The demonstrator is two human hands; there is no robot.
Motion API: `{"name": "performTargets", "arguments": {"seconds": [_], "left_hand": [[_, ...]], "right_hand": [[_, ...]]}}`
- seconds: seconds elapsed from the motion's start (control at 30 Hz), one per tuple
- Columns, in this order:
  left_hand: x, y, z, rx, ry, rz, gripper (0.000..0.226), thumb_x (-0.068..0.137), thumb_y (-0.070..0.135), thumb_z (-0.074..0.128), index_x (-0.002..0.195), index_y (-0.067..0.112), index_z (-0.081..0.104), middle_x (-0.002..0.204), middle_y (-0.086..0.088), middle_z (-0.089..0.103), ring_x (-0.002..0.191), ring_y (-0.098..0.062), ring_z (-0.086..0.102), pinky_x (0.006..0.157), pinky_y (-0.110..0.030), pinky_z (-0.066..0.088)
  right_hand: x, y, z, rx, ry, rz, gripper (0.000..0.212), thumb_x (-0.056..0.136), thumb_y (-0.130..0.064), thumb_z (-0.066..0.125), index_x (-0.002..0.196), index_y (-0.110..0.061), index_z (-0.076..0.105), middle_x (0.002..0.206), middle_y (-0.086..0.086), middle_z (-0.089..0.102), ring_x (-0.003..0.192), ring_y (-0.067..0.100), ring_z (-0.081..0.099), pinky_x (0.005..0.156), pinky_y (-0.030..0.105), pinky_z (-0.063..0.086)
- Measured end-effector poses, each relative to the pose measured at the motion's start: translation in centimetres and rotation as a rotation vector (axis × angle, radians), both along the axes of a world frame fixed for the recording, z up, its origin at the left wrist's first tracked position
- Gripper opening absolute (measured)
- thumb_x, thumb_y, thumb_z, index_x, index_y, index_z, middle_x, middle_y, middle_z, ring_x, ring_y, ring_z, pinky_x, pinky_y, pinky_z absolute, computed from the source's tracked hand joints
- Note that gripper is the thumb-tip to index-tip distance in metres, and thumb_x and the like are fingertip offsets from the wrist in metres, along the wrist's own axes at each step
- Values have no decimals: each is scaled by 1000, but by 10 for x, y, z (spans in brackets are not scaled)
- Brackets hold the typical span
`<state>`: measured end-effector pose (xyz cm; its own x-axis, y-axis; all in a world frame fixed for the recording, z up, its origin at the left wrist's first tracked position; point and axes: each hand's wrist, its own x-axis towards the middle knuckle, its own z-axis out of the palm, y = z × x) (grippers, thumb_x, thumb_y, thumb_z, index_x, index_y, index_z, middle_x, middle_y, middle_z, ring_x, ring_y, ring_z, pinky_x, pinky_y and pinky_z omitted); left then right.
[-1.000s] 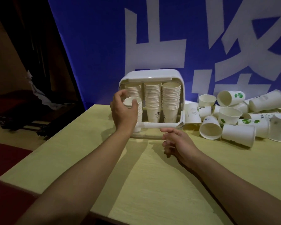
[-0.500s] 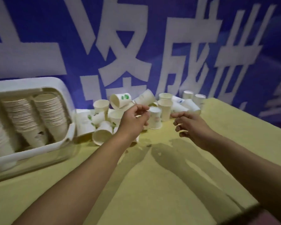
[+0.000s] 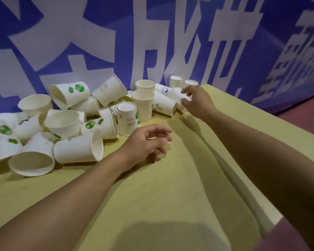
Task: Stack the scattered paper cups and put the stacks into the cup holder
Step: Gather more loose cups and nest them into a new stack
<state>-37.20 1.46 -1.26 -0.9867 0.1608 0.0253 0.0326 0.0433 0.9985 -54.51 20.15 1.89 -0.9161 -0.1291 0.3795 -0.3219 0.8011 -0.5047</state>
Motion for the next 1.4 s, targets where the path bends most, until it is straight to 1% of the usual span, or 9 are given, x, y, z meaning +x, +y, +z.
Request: {"name": "performTargets", "arguments": {"seconds": [0.13,0.33,0.47,0.73,0.87,1.03,1.17,1.27,1.4], "left_hand": [[-3,-3,-3,30,13,-13,25,95,-3,62,110,16,71,98,-2,74,72,-22,65,58,-31,52],[-4,-5,-6,29,25,-29,20,96,-1,62,108,13,72,96,-2,74,75,-23,65,59,-29,54],[-2,-3,-3,38,34,-21,22,96,-1,62,109,14,71,95,-1,75,75,-24,65,59,-33,54],[6,0,2,81,54,-3,23,93,8,69,114,17,69,104,-13,73,72,-21,67,61,-35,52],[8,2,2,106,82,37,48,80,30,69,127,35,60,122,-10,68,93,-29,73,75,-42,61],[7,1,0,137,100,117,67,81,41,74,138,55,41,131,-2,57,104,-29,71,80,-46,63],[3,-1,0,126,115,191,65,81,44,73,134,59,38,128,-7,59,104,-34,68,72,-43,63],[-2,-1,-4,135,146,171,66,84,43,71,138,60,37,134,-7,58,108,-33,67,73,-36,60],[-7,-4,-8,243,143,147,61,93,25,73,139,49,42,128,-15,60,92,-33,71,69,-36,60]], "right_hand": [[-28,-18,-2,127,-35,2,54,92,-32,68,142,-30,47,146,6,47,122,27,53,97,41,51],[-40,-13,16,153,-284,34,73,88,-40,74,149,-34,35,141,5,51,108,21,54,86,33,53],[-19,8,23,146,-327,49,68,87,-43,74,146,-35,40,137,4,52,108,20,55,86,34,54],[81,34,21,-371,-198,157,63,88,-38,75,142,-40,43,126,-6,53,101,16,61,73,25,56],[130,13,4,-592,-191,271,57,90,-31,73,137,-45,45,116,-18,54,91,3,66,67,19,57],[149,-19,-21,-827,-327,305,38,95,-25,67,131,-35,57,125,4,60,101,21,70,79,38,62],[141,-23,-15,-796,-351,346,28,102,-18,54,119,-36,67,112,4,69,97,26,67,79,36,59],[104,-15,-10,-674,-153,238,28,100,-14,53,115,-28,72,89,-5,71,78,13,61,70,35,53],[25,-2,-6,-349,46,4,27,98,-20,59,122,-28,69,112,-2,63,92,11,60,85,30,50]]}}
